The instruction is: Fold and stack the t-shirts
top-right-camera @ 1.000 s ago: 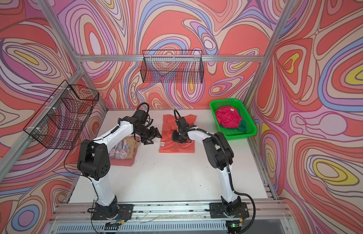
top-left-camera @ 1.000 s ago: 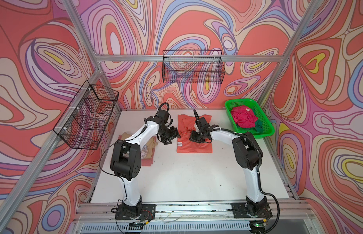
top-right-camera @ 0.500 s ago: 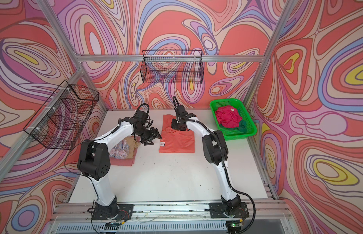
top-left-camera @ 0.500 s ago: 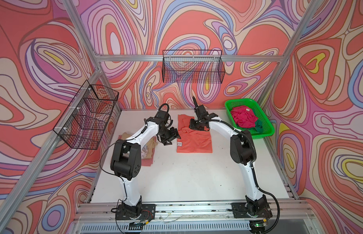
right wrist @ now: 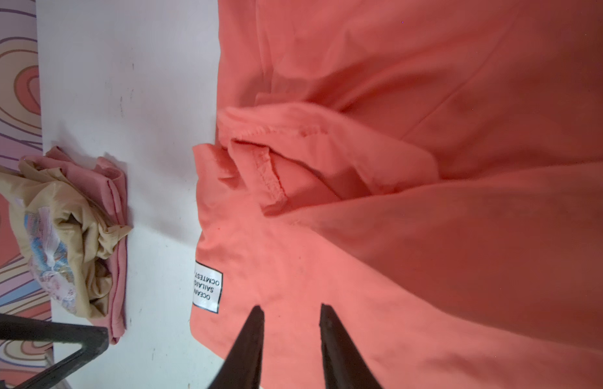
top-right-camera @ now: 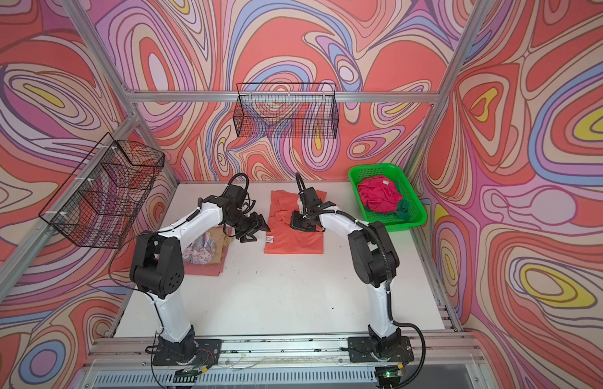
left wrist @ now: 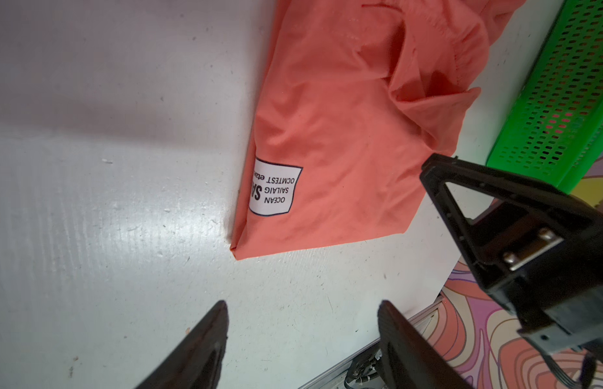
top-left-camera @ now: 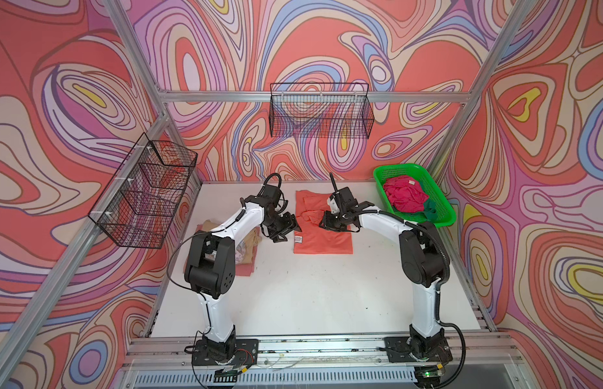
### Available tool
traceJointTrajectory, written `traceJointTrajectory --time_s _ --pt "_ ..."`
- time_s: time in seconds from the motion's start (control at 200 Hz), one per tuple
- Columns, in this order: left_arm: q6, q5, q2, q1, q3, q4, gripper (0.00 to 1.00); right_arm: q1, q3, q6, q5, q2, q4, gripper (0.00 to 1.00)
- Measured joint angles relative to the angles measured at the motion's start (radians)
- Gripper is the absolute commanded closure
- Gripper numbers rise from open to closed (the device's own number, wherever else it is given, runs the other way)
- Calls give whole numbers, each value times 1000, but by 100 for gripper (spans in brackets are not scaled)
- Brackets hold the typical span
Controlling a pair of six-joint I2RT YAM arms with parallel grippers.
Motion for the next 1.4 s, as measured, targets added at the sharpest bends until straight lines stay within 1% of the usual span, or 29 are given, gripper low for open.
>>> traceJointTrajectory --time_s 0.12,0.23,0.326,0.471,0.666,0.786,0.826,0.906,1.027,1.097,1.177,1.247,1.402 --pt "0 0 6 0 0 2 28 9 21 -1 -17 59 21 71" --pt "0 0 8 0 -1 5 28 4 127 -15 -2 163 -3 71" --pt "0 0 14 0 -3 6 28 -11 209 -27 16 216 -27 71" --pt "0 -1 25 -1 -18 9 28 -64 305 -37 26 234 -48 71" --pt "0 0 37 -1 -30 13 28 -131 334 -43 32 236 -49 70" --pt "0 2 37 -1 -30 14 28 -138 338 -57 24 237 -68 65" --pt "0 4 37 -1 -30 16 27 -135 309 -57 22 219 -53 61" --pt "0 9 37 -2 -31 18 27 -131 194 -52 20 139 -34 54" --pt "0 20 37 -5 -39 22 27 -126 11 -40 32 -42 -32 44" --pt "0 23 37 -8 -51 23 27 -126 -93 -26 37 -155 -12 36" --pt "-1 18 37 -13 -58 22 26 -126 -214 -8 40 -276 13 32" --pt "-1 7 37 -21 -58 19 26 -126 -311 4 43 -357 18 30" --pt "-7 -18 37 -35 -74 19 27 -122 -477 42 50 -433 18 29"
